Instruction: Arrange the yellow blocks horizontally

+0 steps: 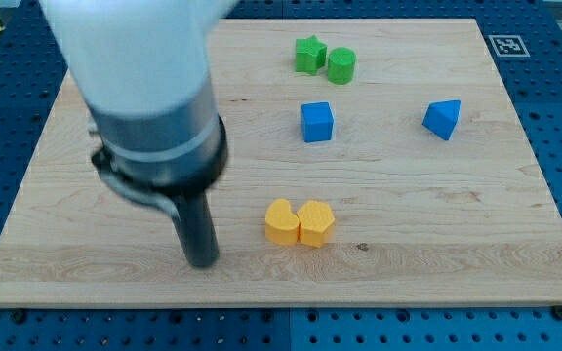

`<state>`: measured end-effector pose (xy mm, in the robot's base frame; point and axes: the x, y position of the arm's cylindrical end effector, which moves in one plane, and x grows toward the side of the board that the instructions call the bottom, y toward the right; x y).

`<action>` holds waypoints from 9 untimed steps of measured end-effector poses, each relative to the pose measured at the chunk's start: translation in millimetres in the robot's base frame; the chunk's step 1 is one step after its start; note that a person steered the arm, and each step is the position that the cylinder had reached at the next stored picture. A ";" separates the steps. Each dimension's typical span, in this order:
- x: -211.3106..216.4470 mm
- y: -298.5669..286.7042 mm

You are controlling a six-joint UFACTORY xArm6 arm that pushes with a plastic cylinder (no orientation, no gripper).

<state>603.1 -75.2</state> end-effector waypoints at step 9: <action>-70.9 141.2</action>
<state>532.2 66.0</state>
